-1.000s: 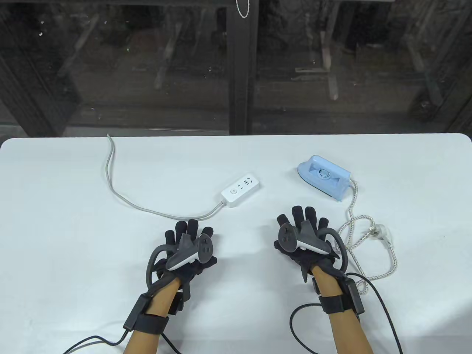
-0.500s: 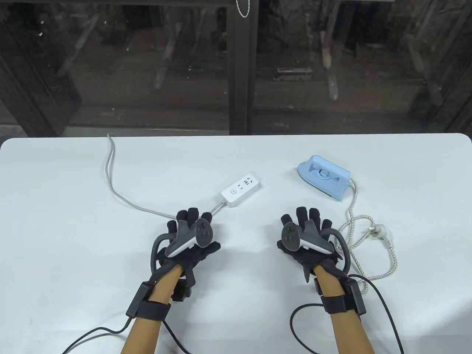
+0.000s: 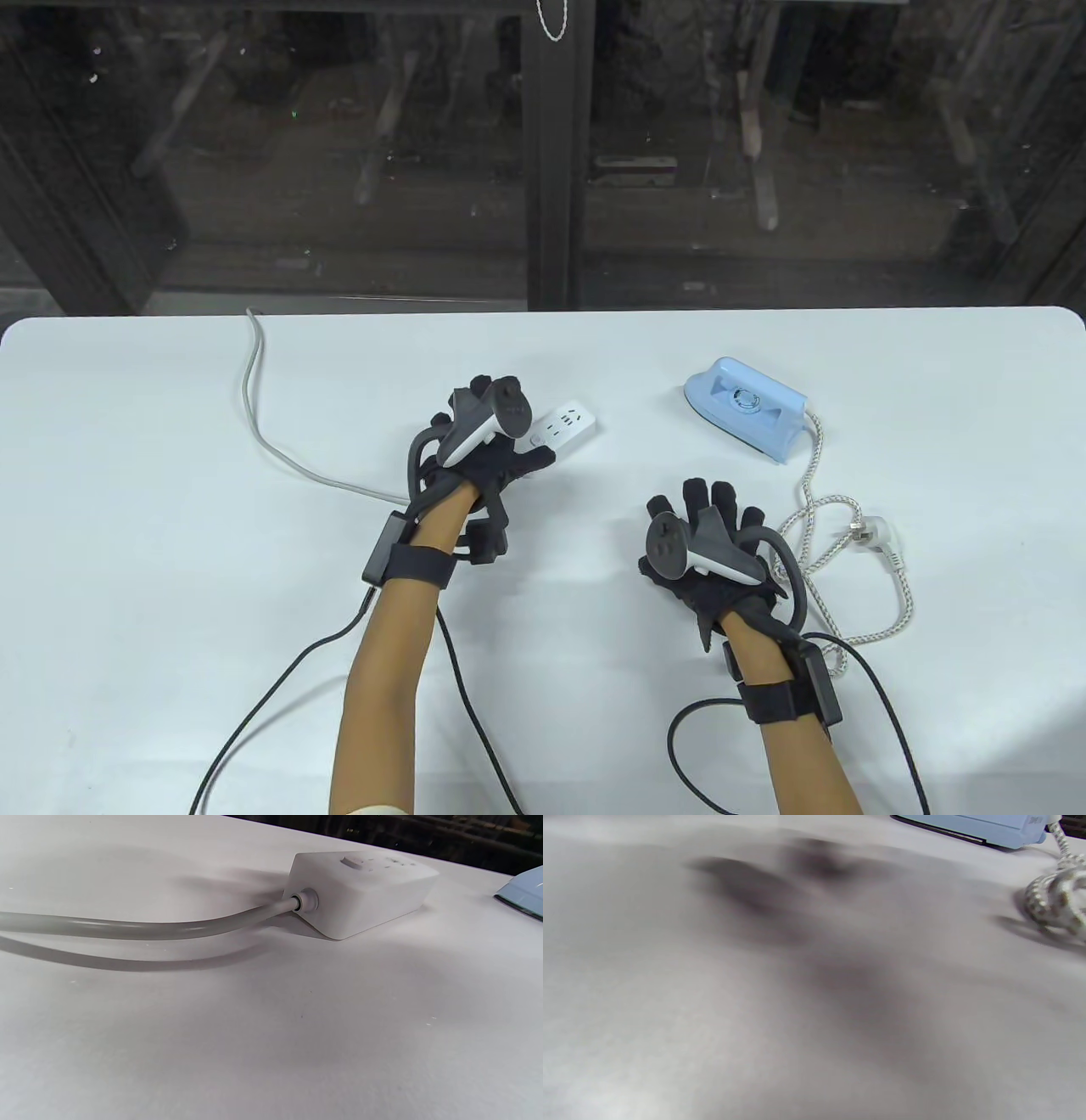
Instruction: Plug the electric iron into the power strip
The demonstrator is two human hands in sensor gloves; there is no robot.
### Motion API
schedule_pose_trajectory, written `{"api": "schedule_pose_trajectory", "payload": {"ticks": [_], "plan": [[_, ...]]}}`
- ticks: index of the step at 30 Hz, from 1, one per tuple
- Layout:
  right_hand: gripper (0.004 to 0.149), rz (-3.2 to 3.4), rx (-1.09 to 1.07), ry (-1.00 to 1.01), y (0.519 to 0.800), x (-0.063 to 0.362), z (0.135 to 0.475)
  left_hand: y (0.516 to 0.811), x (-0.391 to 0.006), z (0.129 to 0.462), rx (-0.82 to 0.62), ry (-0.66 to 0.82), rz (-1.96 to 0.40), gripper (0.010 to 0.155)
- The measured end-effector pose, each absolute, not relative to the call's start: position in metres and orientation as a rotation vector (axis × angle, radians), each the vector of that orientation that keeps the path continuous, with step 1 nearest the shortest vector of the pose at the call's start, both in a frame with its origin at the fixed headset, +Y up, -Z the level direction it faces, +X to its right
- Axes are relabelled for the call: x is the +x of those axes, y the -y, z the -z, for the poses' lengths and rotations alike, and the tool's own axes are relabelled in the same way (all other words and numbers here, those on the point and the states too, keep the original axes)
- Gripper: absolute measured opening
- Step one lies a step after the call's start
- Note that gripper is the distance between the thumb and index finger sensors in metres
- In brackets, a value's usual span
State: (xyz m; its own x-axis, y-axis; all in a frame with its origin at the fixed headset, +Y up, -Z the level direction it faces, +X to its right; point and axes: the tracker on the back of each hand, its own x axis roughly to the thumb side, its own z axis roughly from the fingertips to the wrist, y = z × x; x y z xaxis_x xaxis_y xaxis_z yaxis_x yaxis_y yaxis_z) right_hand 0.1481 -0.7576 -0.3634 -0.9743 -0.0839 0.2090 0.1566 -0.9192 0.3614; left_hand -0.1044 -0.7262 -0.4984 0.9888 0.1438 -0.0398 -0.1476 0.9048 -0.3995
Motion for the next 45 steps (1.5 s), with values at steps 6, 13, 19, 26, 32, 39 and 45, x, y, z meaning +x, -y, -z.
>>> {"api": "schedule_pose_trajectory", "payload": {"ticks": [6,13,19,26,32,39,45], "plan": [[0.074,2.95,-0.288,0.583,0.758,0.148,0.363,0.745,-0.097,0.523,-0.509,-0.097,-0.014,0.101],[0.074,2.951,-0.278,0.59,0.758,0.148,0.363,0.749,-0.096,0.527,-0.553,-0.1,-0.065,0.091],[0.074,2.949,-0.276,0.585,0.757,0.149,0.363,0.749,-0.081,0.523,-0.525,-0.037,-0.006,0.08],[0.074,2.962,-0.276,0.574,0.755,0.149,0.363,0.755,-0.08,0.524,-0.546,-0.039,0.004,0.085],[0.075,2.954,-0.277,0.551,0.755,0.149,0.362,0.75,-0.082,0.517,-0.391,0.02,-0.014,0.086],[0.075,2.97,-0.274,0.539,0.753,0.149,0.361,0.722,-0.1,0.465,-0.211,0.204,-0.085,0.086],[0.075,2.972,-0.267,0.529,0.753,0.15,0.36,0.713,-0.122,0.406,-0.192,0.287,-0.072,0.085]]}}
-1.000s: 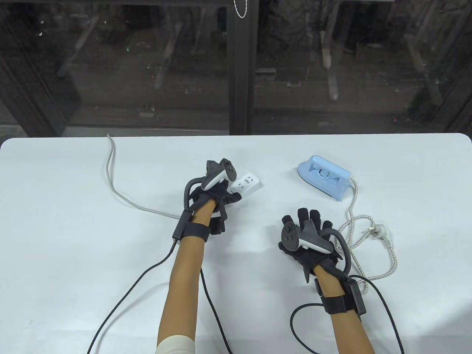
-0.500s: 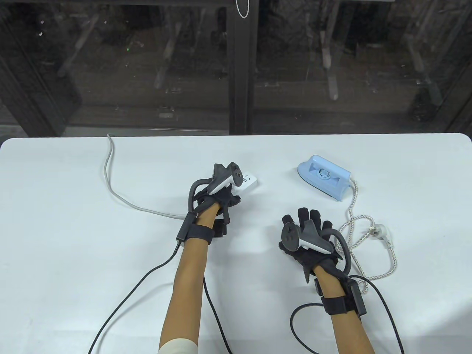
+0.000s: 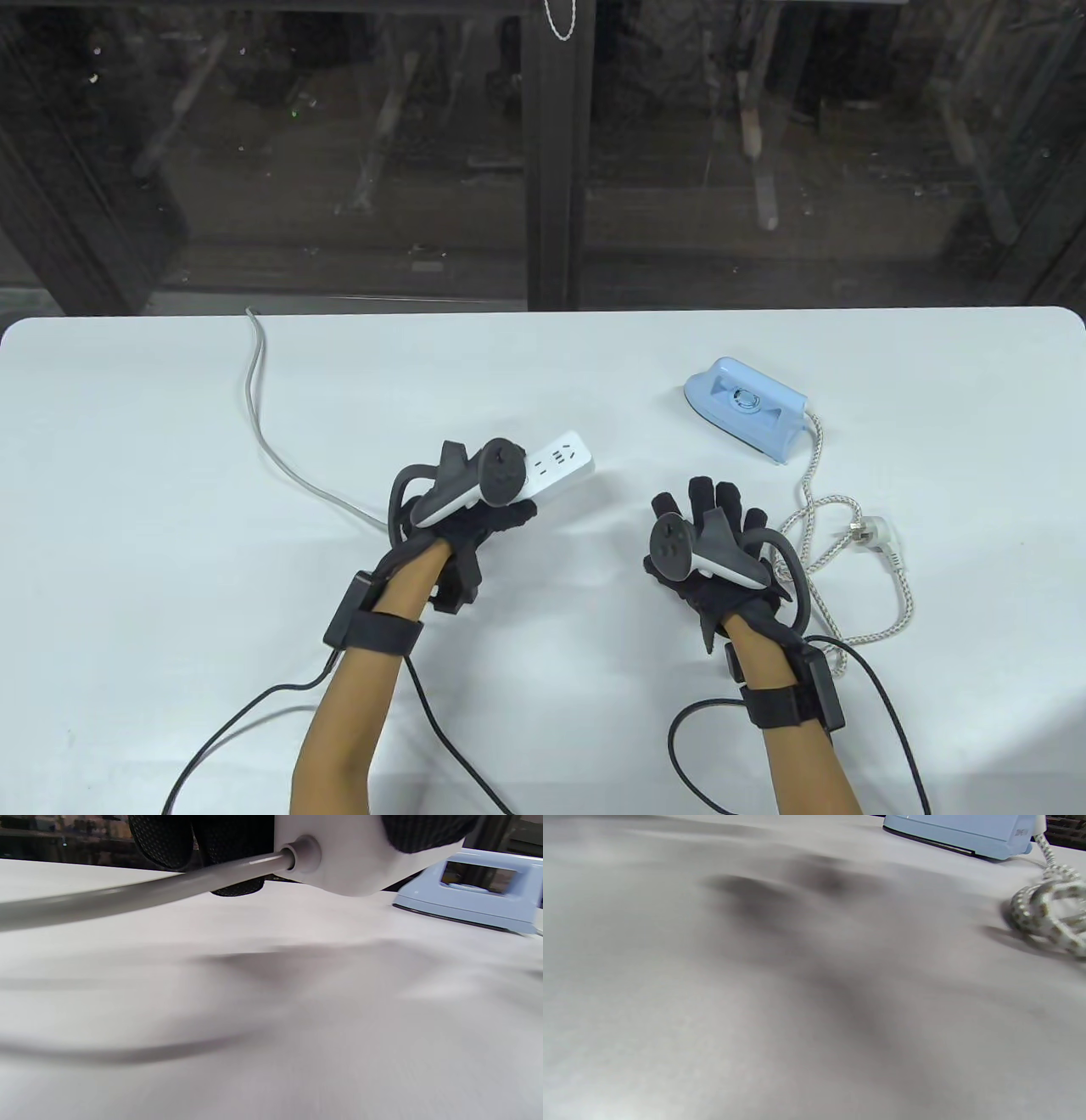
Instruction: Plug the electric iron into the power strip
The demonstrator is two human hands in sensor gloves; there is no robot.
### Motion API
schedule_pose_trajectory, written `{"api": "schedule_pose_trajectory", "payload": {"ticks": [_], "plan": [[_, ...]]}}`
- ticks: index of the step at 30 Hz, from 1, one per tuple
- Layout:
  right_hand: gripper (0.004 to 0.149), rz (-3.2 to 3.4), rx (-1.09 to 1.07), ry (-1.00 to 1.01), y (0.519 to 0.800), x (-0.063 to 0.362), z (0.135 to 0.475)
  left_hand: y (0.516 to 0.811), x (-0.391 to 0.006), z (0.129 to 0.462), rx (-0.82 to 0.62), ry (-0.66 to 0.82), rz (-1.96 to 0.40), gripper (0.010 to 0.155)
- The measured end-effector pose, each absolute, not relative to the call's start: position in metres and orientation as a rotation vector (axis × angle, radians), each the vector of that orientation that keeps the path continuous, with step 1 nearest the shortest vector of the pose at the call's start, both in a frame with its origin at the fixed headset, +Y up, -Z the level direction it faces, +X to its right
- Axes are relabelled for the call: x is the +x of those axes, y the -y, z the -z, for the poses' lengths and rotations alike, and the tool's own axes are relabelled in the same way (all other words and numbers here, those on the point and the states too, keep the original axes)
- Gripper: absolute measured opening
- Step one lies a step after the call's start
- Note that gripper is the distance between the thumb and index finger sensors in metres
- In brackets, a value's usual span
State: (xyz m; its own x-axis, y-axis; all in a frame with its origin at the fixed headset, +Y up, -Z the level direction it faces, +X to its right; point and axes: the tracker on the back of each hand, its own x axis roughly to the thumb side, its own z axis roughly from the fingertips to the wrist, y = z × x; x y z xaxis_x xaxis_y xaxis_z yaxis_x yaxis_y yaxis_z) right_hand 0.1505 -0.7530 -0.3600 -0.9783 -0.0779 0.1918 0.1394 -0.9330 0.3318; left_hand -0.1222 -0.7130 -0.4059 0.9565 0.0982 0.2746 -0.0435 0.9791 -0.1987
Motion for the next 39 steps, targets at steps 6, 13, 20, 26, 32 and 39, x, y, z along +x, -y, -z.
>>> {"api": "schedule_pose_trajectory", "payload": {"ticks": [6,13,20,26,32,39], "plan": [[0.075,2.982,-0.247,0.53,0.753,0.155,0.36,0.725,-0.128,0.359,-0.235,0.364,-0.019,0.083],[0.074,2.998,-0.226,0.493,0.754,0.162,0.36,0.748,-0.122,0.339,-0.314,0.398,0.077,0.079],[0.074,3.067,-0.132,0.361,0.737,0.185,0.361,0.755,-0.124,0.342,-0.345,0.377,0.015,0.077],[0.075,3.137,0.183,0.27,0.721,0.236,0.361,0.756,-0.125,0.342,-0.349,0.379,0.002,0.076],[0.071,3.08,0.568,0.355,0.725,0.293,0.356,0.757,-0.127,0.343,-0.362,0.379,-0.024,0.076],[0.079,3.061,0.867,0.613,0.748,0.33,0.351,0.757,-0.128,0.343,-0.371,0.379,-0.035,0.076]]}}
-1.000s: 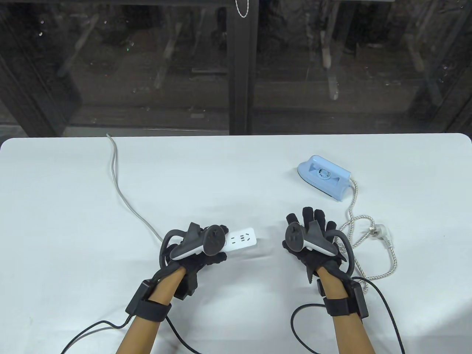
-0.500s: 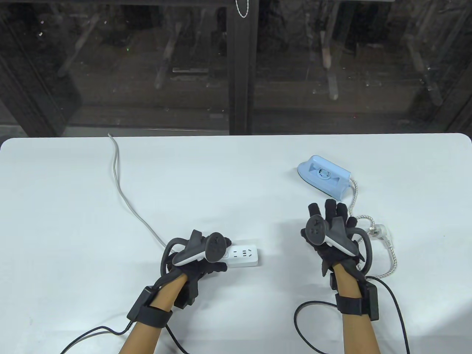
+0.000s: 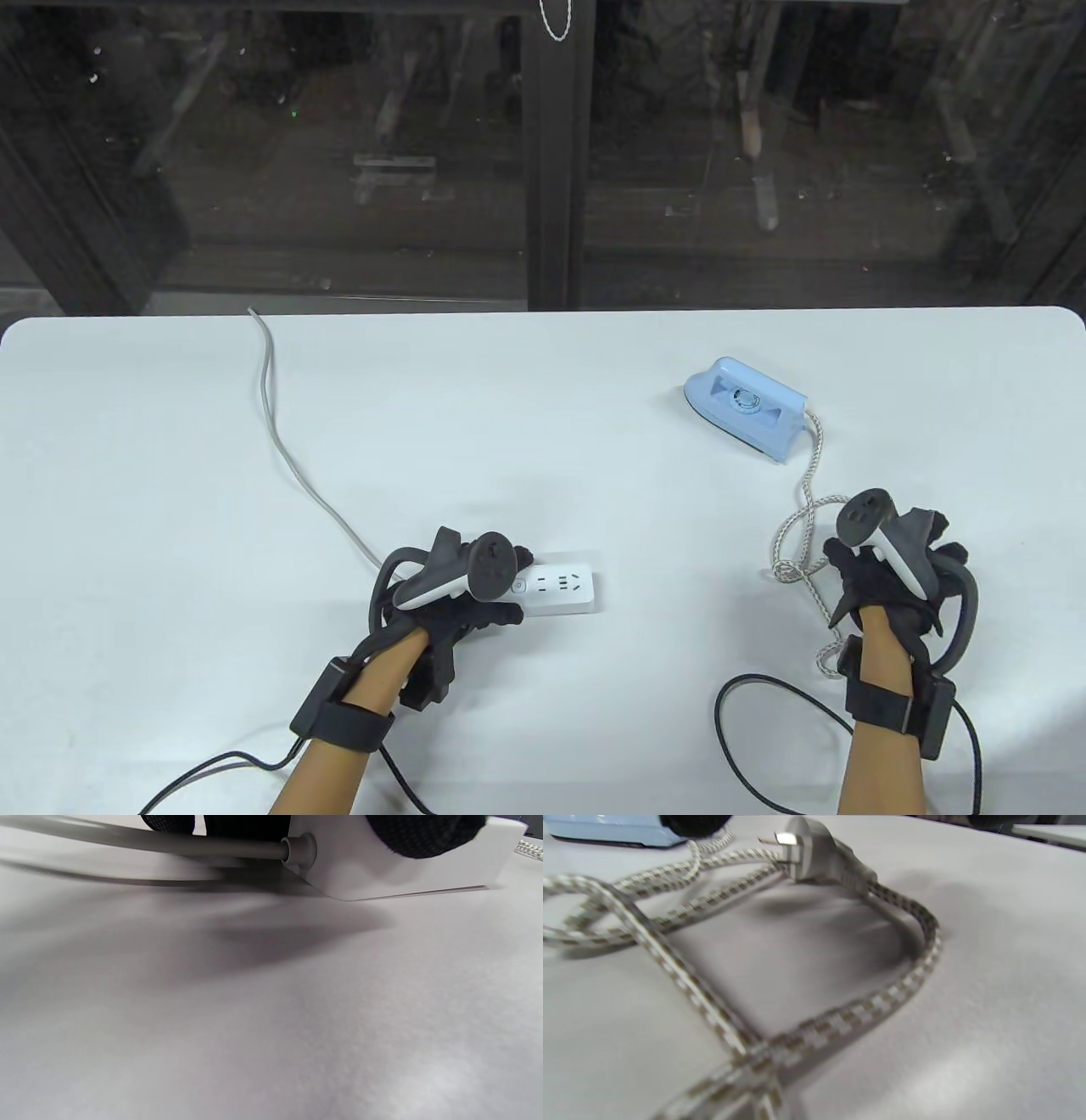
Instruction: Plug the electric iron into the power strip
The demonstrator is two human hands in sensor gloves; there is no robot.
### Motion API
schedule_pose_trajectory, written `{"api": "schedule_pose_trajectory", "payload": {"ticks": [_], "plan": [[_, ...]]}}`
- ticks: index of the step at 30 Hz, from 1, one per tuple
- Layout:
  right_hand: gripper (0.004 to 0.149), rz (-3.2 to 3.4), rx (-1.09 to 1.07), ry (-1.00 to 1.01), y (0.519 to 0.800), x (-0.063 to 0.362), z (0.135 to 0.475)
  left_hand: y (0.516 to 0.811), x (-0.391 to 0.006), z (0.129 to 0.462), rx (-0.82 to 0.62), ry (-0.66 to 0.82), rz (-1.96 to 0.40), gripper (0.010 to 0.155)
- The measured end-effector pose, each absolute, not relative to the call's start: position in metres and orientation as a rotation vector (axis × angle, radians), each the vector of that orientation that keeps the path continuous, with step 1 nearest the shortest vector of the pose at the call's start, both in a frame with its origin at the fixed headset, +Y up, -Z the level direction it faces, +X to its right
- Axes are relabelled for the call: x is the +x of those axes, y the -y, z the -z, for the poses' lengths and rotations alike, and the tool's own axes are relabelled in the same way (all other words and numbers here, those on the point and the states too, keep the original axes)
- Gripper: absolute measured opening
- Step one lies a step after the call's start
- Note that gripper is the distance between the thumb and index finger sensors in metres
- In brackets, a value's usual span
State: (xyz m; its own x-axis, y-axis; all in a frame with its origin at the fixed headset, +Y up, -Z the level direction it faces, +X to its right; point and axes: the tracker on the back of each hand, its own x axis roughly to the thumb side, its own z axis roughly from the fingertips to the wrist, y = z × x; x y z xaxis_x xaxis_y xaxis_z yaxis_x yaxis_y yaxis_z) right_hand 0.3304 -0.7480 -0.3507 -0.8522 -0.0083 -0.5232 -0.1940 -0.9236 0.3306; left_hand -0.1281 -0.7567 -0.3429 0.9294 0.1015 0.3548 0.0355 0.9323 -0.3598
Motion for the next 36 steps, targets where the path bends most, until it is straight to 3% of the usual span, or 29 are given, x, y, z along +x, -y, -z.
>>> {"api": "schedule_pose_trajectory", "payload": {"ticks": [9,20,26,30,35,36], "plan": [[0.079,-2.987,-0.812,-0.631,0.757,0.335,0.355,0.757,-0.129,0.343,-0.378,0.379,-0.044,0.076],[0.087,-2.96,-0.818,-0.502,0.754,0.342,0.357,0.757,-0.129,0.342,-0.381,0.372,-0.045,0.076],[0.057,-2.833,-0.717,-0.357,0.731,0.331,0.354,0.757,-0.129,0.342,-0.382,0.372,-0.046,0.076],[0.051,-2.68,-0.333,-0.27,0.711,0.312,0.357,0.757,-0.129,0.343,-0.382,0.373,-0.047,0.076],[0.057,-2.347,0.097,-0.427,0.707,0.263,0.367,0.758,-0.129,0.343,-0.379,0.373,-0.049,0.076],[0.065,-2.321,0.18,-0.447,0.709,0.249,0.368,0.758,-0.129,0.343,-0.377,0.373,-0.048,0.076]]}}
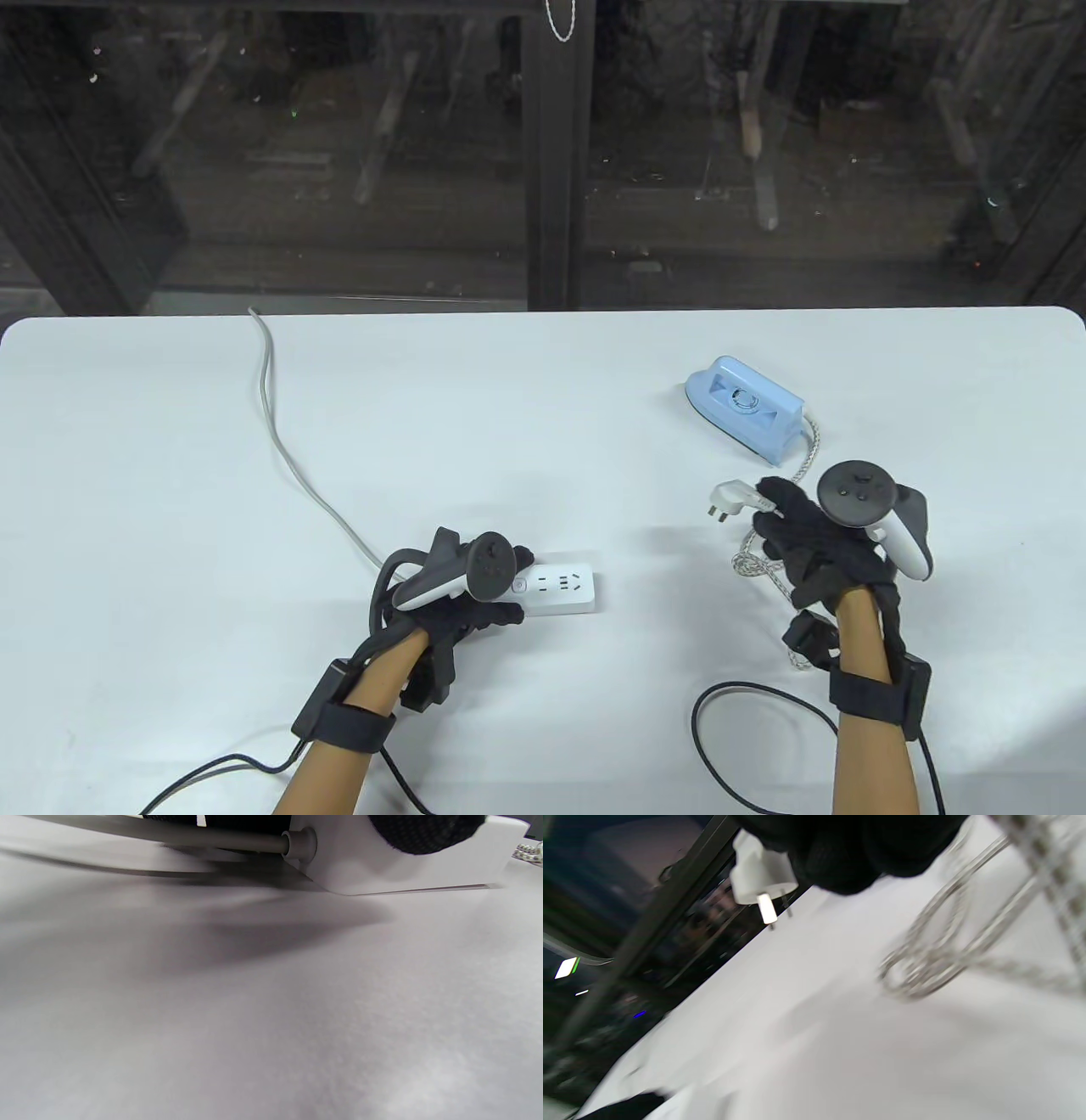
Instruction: Plug the electric iron into the power strip
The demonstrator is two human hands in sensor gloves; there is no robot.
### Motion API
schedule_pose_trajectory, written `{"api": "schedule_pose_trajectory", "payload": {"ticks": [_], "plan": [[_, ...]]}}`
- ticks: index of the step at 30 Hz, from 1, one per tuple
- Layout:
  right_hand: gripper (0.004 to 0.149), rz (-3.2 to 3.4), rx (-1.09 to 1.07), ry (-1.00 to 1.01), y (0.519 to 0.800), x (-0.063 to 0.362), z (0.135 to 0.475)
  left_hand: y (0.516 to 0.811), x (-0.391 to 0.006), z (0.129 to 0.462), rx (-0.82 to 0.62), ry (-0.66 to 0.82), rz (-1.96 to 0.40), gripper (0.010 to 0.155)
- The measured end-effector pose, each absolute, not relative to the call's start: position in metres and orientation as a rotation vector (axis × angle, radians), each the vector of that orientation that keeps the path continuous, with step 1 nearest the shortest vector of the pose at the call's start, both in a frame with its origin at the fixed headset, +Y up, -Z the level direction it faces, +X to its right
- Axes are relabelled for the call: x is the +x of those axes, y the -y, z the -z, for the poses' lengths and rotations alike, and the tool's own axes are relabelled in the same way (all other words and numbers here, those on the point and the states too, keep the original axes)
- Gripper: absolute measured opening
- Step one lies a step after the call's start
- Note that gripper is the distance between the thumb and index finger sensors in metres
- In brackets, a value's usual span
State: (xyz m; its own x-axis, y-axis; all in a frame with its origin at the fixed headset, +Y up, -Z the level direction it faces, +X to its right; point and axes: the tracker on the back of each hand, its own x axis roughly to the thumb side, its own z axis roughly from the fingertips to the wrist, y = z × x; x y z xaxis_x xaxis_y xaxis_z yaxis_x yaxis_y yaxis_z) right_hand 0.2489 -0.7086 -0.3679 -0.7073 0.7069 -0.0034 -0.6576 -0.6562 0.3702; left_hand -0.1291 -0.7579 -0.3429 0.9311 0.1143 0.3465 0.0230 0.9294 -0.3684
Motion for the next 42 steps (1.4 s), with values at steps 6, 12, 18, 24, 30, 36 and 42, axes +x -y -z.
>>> {"api": "schedule_pose_trajectory", "payload": {"ticks": [6,12,18,24,30,36,42], "plan": [[0.051,-2.433,0.304,-0.304,0.72,0.186,0.369,0.758,-0.129,0.343,-0.376,0.374,-0.049,0.076],[0.049,-2.467,0.494,-0.331,0.729,0.135,0.359,0.758,-0.129,0.343,-0.377,0.374,-0.049,0.076],[0.048,-2.436,0.53,-0.402,0.738,0.122,0.355,0.758,-0.129,0.343,-0.38,0.375,-0.051,0.076],[0.047,-2.406,0.529,-0.393,0.739,0.124,0.354,0.758,-0.129,0.343,-0.382,0.373,-0.047,0.076],[0.047,-2.36,0.513,-0.446,0.744,0.125,0.356,0.758,-0.129,0.343,-0.381,0.373,-0.047,0.076],[0.047,-2.425,0.509,-0.442,0.745,0.125,0.356,0.759,-0.128,0.343,-0.381,0.374,-0.044,0.076],[0.047,-2.49,0.533,-0.499,0.738,0.121,0.356,0.759,-0.128,0.344,-0.382,0.374,-0.041,0.076]]}}
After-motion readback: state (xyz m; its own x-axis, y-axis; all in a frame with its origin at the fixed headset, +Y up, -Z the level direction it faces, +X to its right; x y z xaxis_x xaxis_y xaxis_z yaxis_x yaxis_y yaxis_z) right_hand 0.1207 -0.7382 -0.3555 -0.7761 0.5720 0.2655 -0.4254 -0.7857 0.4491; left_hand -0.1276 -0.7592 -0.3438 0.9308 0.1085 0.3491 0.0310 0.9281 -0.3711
